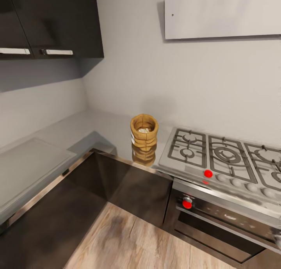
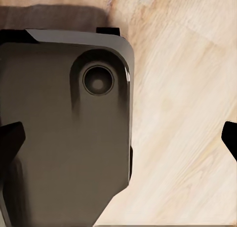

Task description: In the kitchen, take the popcorn bag from the countertop, put it into the microwave, and heat it until the popcorn is cooked so the cooked popcorn ends up inside the bag.

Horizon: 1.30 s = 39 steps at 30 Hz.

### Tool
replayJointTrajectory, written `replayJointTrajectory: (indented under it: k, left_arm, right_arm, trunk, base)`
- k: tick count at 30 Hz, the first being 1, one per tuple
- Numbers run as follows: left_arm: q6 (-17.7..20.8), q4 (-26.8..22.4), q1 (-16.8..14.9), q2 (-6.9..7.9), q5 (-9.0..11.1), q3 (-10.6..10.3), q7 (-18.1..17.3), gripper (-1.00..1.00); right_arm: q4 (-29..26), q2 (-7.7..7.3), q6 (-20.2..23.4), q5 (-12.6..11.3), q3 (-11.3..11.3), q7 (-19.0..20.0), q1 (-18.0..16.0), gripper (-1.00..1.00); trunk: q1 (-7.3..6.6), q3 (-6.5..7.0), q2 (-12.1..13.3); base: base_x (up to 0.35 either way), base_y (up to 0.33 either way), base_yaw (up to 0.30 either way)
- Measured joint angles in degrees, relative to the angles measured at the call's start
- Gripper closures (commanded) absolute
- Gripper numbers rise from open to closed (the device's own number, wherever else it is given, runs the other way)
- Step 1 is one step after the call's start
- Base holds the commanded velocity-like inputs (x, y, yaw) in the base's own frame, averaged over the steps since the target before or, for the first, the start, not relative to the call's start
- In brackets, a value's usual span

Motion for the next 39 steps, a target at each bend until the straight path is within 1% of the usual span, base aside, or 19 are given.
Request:
replayJointTrajectory:
  k: [4,15,19,20,21,22,23,24,25,26,28,29,32,33,34,35,36,39]
  left_arm:
    - [-0.04,0.0,0.0,0.0,-0.01,0.0,-0.01,-1.0]
    - [0.0,0.01,0.0,0.0,-0.01,0.0,-0.01,-1.0]
    - [0.01,0.01,0.01,0.0,-0.01,0.0,-0.01,-1.0]
    - [0.01,0.01,0.01,0.0,-0.01,0.0,-0.01,-1.0]
    - [0.01,0.01,0.0,0.0,-0.01,0.0,-0.01,-1.0]
    - [0.0,0.01,-0.01,0.0,-0.01,0.0,-0.01,-1.0]
    - [-0.02,0.02,0.0,0.0,-0.01,0.0,-0.01,-1.0]
    - [-0.01,0.01,-0.01,0.0,0.0,0.0,-0.01,-1.0]
    - [-0.02,0.01,-0.01,0.0,-0.01,0.0,-0.01,-1.0]
    - [-0.04,0.01,-0.01,0.0,-0.01,0.0,-0.01,-1.0]
    - [-0.02,0.0,-0.01,0.0,-0.01,0.0,-0.01,-1.0]
    - [-0.01,0.01,-0.01,0.0,-0.01,0.0,-0.01,-1.0]
    - [-0.04,0.01,-0.01,0.03,-0.01,0.0,-0.01,-1.0]
    - [-0.02,0.01,-0.01,0.06,-0.01,0.0,-0.01,-1.0]
    - [-0.01,0.02,-0.01,0.07,-0.01,0.0,-0.01,-1.0]
    - [0.0,0.01,-0.01,0.07,-0.01,0.0,-0.01,-1.0]
    - [0.0,0.02,-0.02,0.08,-0.01,0.0,-0.01,-1.0]
    - [0.01,0.01,-0.02,0.03,0.0,0.0,-0.01,-1.0]
  right_arm:
    - [0.0,0.0,0.0,0.05,0.01,0.11,0.0,-1.0]
    - [-0.02,-0.16,0.26,0.11,0.32,0.11,-0.04,-1.0]
    - [-1.12,-0.3,0.34,1.56,0.24,0.63,-0.1,-1.0]
    - [-2.16,-0.32,0.43,1.73,0.24,0.71,-0.11,-1.0]
    - [-5.54,-0.29,1.6,2.36,0.61,0.81,-0.14,-1.0]
    - [-10.14,-0.24,5.21,4.14,1.51,0.89,-0.15,-1.0]
    - [-14.86,-0.17,9.75,6.19,2.07,0.94,-0.18,-1.0]
    - [-18.58,-0.1,13.27,7.17,2.27,0.94,-0.17,-1.0]
    - [-24.91,-0.04,19.15,8.18,2.58,0.99,-0.23,-1.0]
    - [-28.47,-0.03,21.87,8.54,2.7,1.0,-0.15,-1.0]
    - [-33.26,-0.04,27.07,8.89,2.96,1.07,0.08,-1.0]
    - [-34.41,-0.01,29.23,8.94,3.09,1.27,-0.29,-1.0]
    - [-35.28,0.48,32.6,9.06,3.27,2.32,-2.89,-1.0]
    - [-35.43,0.66,34.37,9.42,3.67,2.87,-4.49,-1.0]
    - [-35.55,0.81,36.22,10.09,4.54,3.39,-6.24,-1.0]
    - [-35.58,0.89,36.84,10.28,4.88,3.6,-6.89,-1.0]
    - [-35.74,1.47,39.11,10.73,5.98,4.51,-9.08,-1.0]
    - [-36.38,3.06,43.73,11.07,6.85,6.82,-12.7,-1.0]
  trunk:
    - [-0.02,0.0,0.0]
    - [-0.03,0.0,0.0]
    - [-0.03,0.0,0.0]
    - [-0.03,0.0,0.0]
    - [-0.03,0.01,0.0]
    - [-0.03,0.01,0.0]
    - [-0.03,0.01,0.0]
    - [-0.03,0.01,0.0]
    - [-0.04,0.01,0.0]
    - [-0.04,0.01,0.0]
    - [-0.04,0.01,0.0]
    - [-0.04,0.01,0.0]
    - [-0.04,0.01,0.0]
    - [-0.03,0.01,0.0]
    - [-0.03,0.01,0.0]
    - [-0.04,0.01,0.0]
    - [-0.03,0.02,0.01]
    - [-0.04,0.01,0.01]
  base:
    - [-0.21,0.0,0.0]
    - [-0.007,0.0,0.0]
    - [0.0,0.0,0.0]
    - [0.0,0.0,0.0]
    - [0.0,0.0,0.0]
    - [0.0,0.0,0.0]
    - [0.0,0.0,0.0]
    - [0.0,0.0,0.0]
    - [0.0,0.0,0.0]
    - [0.0,0.0,0.0]
    - [0.0,0.0,0.0]
    - [0.0,0.0,0.0]
    - [0.0,0.0,0.0]
    - [0.0,0.0,0.0]
    - [0.0,0.0,0.0]
    - [0.0,0.0,0.0]
    - [0.0,0.0,0.0]
    - [0.0,0.0,0.0]
